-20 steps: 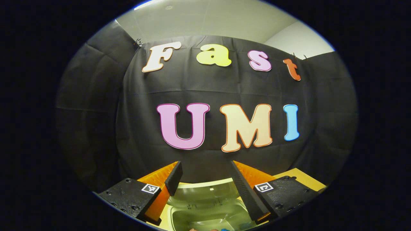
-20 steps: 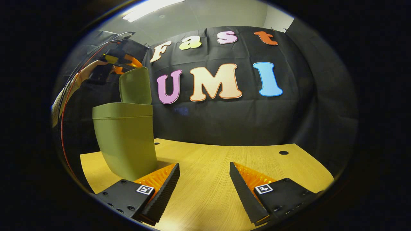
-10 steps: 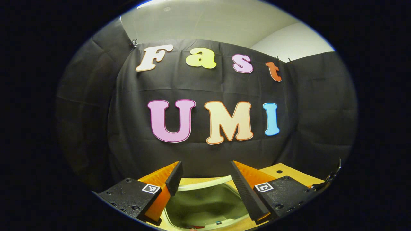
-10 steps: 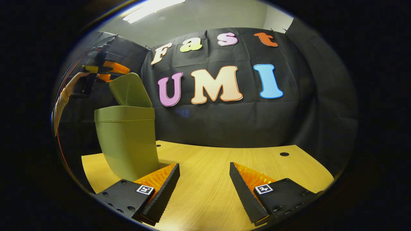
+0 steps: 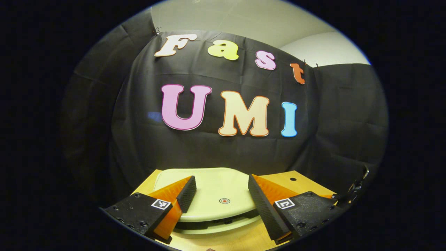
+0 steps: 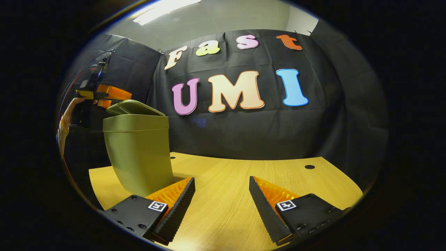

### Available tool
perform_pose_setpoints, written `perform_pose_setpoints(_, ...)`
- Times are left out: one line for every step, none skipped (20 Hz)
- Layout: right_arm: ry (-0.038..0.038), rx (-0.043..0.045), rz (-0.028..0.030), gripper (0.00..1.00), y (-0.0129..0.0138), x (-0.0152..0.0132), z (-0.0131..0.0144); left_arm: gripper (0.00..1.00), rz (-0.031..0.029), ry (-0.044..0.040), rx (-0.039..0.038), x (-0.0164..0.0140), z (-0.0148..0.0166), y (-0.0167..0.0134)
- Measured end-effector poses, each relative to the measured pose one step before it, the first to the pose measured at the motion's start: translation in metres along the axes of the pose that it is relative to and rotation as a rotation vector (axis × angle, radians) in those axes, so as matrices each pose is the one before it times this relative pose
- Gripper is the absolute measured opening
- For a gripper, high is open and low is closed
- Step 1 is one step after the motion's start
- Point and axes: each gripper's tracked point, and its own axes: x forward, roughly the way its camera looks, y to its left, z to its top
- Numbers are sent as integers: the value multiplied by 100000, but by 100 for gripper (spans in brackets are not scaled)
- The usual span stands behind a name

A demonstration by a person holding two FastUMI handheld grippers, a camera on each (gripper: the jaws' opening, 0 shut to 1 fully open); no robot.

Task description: Press the lid of the desktop garbage bin to open it, pick up the crumpled paper on the desktop and throw it into the bin, then pick up the pop can on the desktop and drop it into the bin, and finally close the garbage bin lid.

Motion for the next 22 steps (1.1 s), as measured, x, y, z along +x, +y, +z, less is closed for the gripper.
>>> perform_pose_setpoints(-23,33,-19,98,-14,47,35,92,277,-879,134,-183,-419,-61)
perform_pose_setpoints(179,26,-36,98,-56,-17,-80,93,-111,-1331,941,-209,-43,-277)
perform_pose_setpoints(209,35,-136,98,-74,35,-4,93,234,-1418,1277,-82,134,-142)
perform_pose_setpoints(155,36,101,98,49,45,-81,94,456,-1423,1891,-50,-80,-137)
perform_pose_setpoints(204,21,92,98,36,86,-46,94,772,-814,1648,-27,-171,-71)
perform_pose_setpoints(106,25,140,98,-2,-55,-85,94,852,988,916,-89,-623,-24)
perform_pose_setpoints(41,49,78,98,50,-9,65,92,485,1527,1208,25,-587,-35)
perform_pose_setpoints(6,93,153,98,68,-125,-99,92,755,576,934,-112,-270,0)
perform_pose_setpoints(-9,125,243,98,1,0,39,94,789,-410,1135,-54,83,71)
perform_pose_setpoints(-8,88,142,98,51,98,-16,94,477,-1050,885,0,52,51)
perform_pose_setpoints(-88,43,7,98,-34,-68,109,94,875,395,109,88,-213,17)
perform_pose_setpoints(-58,33,-190,98,-31,-67,-41,94,1490,-424,527,39,30,268)
perform_pose_setpoints(-222,164,121,98,-40,-54,133,94,1848,-841,-62,81,-37,293)
perform_pose_setpoints(-264,324,390,98,168,-35,113,93,1603,-1421,-114,57,-16,243)
perform_pose_setpoints(-102,213,500,98,139,-42,61,92,311,-1735,662,48,209,-27)
perform_pose_setpoints(-130,83,275,98,104,-45,-40,91,-225,-1092,1332,-91,-163,-287)
perform_pose_setpoints(-168,-46,227,98,-20,-26,170,91,221,-1310,1313,6,102,0)
perform_pose_setpoints(-123,18,-45,98,-28,-46,2,91,629,-299,617,72,-24,158)
perform_pose_setpoints(42,-15,-93,98,-97,29,37,94,769,474,354,30,-146,91)
perform_pose_setpoints(212,-145,-220,98,-43,-32,-131,91,741,1110,50,71,-183,20)
perform_pose_setpoints(214,-171,-552,98,-183,71,-95,94,1338,307,-776,-3,-218,98)
perform_pose_setpoints(205,-64,-349,98,-115,-8,-43,91,1752,-529,-1280,38,-7,213)
